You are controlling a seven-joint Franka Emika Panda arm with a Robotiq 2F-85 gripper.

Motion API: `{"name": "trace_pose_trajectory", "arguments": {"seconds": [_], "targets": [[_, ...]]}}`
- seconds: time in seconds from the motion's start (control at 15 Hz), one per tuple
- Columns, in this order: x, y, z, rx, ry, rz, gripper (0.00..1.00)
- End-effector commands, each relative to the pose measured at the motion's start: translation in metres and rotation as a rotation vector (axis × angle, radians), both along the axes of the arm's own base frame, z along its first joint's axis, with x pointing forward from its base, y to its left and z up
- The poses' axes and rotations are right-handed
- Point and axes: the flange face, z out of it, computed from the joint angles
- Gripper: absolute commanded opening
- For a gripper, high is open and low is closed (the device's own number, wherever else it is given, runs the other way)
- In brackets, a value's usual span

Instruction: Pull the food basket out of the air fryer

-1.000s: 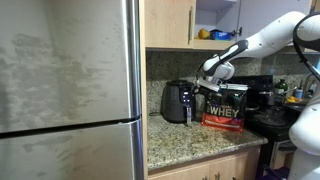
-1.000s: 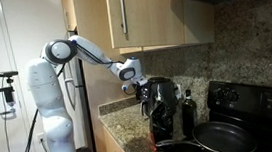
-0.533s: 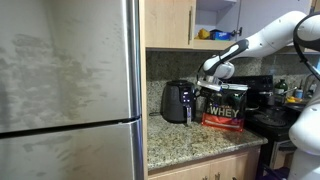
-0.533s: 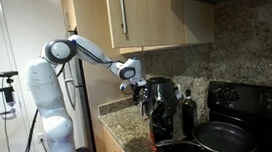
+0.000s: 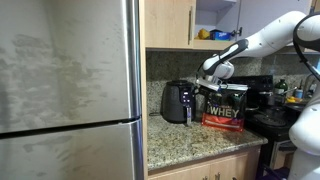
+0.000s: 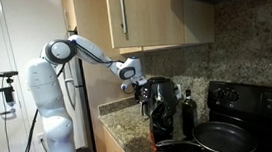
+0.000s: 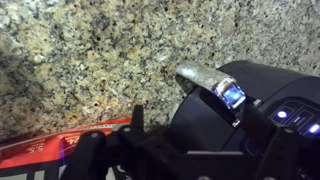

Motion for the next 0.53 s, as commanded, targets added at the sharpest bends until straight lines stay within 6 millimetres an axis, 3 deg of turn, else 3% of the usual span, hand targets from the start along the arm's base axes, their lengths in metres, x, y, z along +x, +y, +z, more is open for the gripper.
{"name": "trace_pose_trajectory", "arguments": {"seconds": [0.0, 0.47], "targets": [[0.0009, -0.0002, 0.0016, 0.000, -0.009, 0.000, 1.00], [-0.0034, 0.0027, -0.0015, 0.042, 0.049, -0.070, 1.00]]}}
